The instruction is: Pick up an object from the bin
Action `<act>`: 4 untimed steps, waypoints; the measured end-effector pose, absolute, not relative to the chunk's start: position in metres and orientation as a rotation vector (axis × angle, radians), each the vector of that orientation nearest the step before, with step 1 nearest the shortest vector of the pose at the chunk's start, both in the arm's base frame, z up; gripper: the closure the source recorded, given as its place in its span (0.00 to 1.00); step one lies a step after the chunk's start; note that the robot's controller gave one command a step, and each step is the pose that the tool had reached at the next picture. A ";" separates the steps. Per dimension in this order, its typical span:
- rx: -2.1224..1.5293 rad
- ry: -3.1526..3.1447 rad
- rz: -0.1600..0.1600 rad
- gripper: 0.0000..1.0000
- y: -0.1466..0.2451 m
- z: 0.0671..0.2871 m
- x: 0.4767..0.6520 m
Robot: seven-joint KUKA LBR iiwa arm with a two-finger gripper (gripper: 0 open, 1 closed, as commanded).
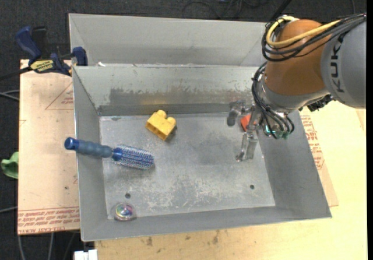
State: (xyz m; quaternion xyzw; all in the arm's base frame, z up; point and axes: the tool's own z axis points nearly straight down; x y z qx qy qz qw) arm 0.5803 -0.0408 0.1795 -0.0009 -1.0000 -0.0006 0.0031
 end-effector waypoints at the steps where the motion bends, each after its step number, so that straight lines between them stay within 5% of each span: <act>1: -0.089 -3.135 -0.004 0.00 -0.018 0.065 0.590; 2: -0.201 -3.143 0.000 0.00 -0.051 0.102 0.622; 3: 0.032 -3.148 0.005 0.00 -0.146 0.101 0.645; 4: -0.509 -3.094 -0.005 0.00 -0.154 0.070 0.657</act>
Offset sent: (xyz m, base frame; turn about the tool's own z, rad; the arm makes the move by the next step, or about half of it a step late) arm 0.0111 0.0209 -0.1095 0.0573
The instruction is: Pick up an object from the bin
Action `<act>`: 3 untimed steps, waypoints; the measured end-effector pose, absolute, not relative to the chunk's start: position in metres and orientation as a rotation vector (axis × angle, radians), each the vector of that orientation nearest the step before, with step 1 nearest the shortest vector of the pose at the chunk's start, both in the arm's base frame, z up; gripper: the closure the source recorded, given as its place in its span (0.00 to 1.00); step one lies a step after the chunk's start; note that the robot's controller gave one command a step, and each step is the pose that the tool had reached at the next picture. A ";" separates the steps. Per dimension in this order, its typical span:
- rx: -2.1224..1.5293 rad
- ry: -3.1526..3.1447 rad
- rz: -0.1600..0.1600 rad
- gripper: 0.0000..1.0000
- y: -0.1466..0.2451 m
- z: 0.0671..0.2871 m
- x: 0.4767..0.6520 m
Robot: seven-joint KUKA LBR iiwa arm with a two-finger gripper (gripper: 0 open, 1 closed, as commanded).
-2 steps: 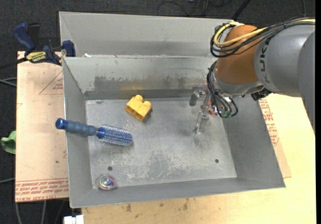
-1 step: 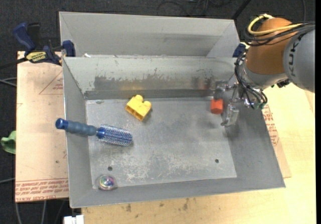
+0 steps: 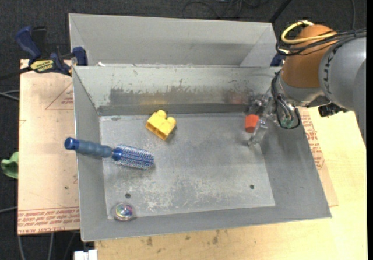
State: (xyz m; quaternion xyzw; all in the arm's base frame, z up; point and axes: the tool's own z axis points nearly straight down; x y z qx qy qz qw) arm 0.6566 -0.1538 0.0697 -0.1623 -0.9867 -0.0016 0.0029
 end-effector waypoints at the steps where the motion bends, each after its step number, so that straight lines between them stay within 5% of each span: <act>1: -0.506 -3.096 -0.002 0.00 -0.153 0.070 0.656; 2: -0.507 -3.104 -0.001 1.00 -0.153 0.070 0.658; 3: -0.506 -3.108 0.000 1.00 -0.153 0.107 0.660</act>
Offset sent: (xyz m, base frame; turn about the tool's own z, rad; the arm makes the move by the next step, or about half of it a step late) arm 0.0000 0.0000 0.0000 0.0000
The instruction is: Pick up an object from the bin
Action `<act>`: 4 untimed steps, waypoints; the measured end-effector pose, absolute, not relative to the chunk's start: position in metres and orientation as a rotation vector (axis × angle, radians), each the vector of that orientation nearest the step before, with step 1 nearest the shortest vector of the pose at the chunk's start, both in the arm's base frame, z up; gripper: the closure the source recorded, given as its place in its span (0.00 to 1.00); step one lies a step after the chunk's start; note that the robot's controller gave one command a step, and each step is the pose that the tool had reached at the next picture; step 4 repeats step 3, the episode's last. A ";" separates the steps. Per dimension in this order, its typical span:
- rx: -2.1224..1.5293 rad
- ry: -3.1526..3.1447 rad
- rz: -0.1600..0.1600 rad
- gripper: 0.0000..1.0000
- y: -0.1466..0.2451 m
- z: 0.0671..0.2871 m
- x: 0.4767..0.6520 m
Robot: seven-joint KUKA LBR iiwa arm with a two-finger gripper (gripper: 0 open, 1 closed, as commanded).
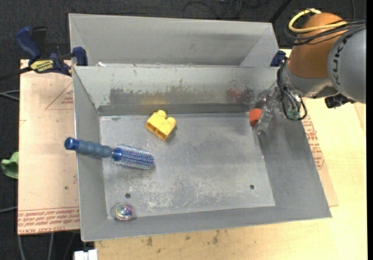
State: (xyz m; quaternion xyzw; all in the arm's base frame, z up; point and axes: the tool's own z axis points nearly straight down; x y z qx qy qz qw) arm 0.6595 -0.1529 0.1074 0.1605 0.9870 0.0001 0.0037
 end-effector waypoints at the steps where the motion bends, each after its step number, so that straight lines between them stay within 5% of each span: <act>1: 0.502 3.096 -0.001 1.00 -0.153 0.116 0.660; 2: 0.500 3.096 -0.001 1.00 -0.153 0.124 0.661; 3: 0.498 3.092 0.000 1.00 -0.153 0.170 0.663; 4: 0.498 3.092 0.000 1.00 -0.153 0.170 0.663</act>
Offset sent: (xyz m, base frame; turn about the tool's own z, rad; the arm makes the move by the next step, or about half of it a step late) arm -0.0001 0.0002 0.0074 0.0000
